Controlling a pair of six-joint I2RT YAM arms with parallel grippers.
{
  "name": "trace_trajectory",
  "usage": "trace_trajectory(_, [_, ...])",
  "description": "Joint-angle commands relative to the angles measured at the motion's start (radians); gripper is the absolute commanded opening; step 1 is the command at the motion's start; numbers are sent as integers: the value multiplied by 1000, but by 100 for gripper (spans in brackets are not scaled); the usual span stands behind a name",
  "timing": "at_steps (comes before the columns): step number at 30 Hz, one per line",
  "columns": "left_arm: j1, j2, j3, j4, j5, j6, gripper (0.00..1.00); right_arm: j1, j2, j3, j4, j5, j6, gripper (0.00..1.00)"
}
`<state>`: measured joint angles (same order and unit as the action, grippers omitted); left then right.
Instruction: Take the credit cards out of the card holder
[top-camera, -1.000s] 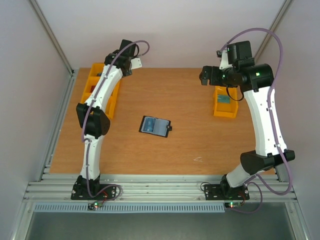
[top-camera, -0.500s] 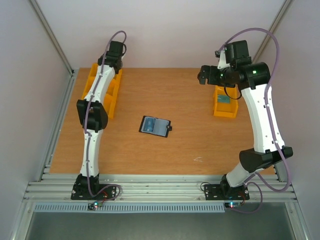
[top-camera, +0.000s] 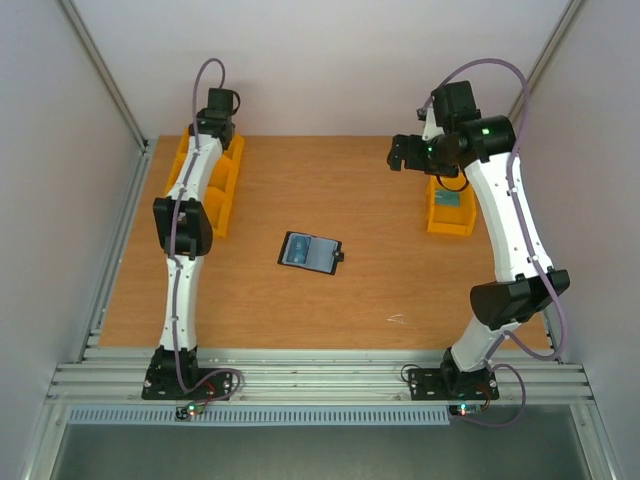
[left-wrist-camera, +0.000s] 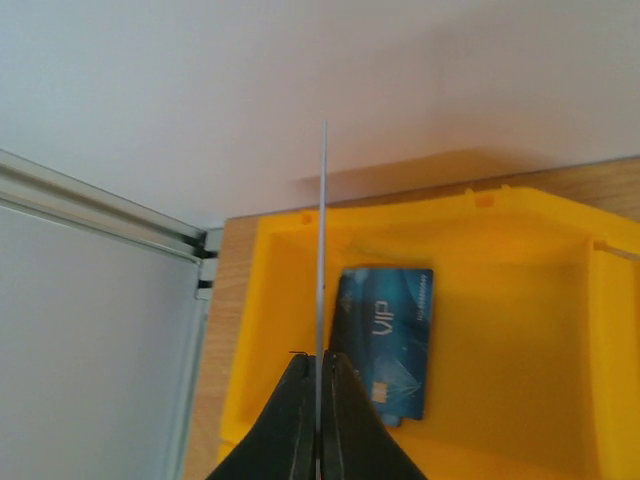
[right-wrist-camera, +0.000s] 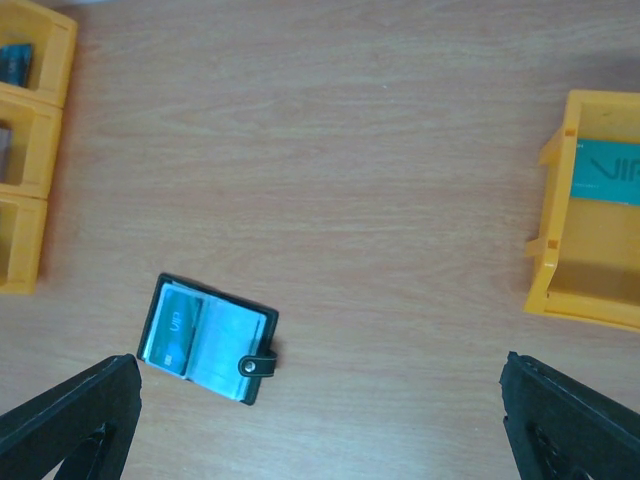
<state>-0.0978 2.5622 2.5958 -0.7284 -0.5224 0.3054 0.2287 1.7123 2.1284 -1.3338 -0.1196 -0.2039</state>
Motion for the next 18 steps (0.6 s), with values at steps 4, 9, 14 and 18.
trace_trajectory(4, [27,85,46,75,-2,-99,1,-5,55,31,-33,7,-27,98])
trace_trajectory(9, [35,120,44,97,-13,-105,1,-5,67,31,-50,11,-28,98])
trace_trajectory(14, [35,153,45,92,-59,-97,1,-5,68,31,-51,14,-28,98])
trace_trajectory(18, [35,171,44,83,-70,-99,1,-5,72,31,-51,8,-28,98])
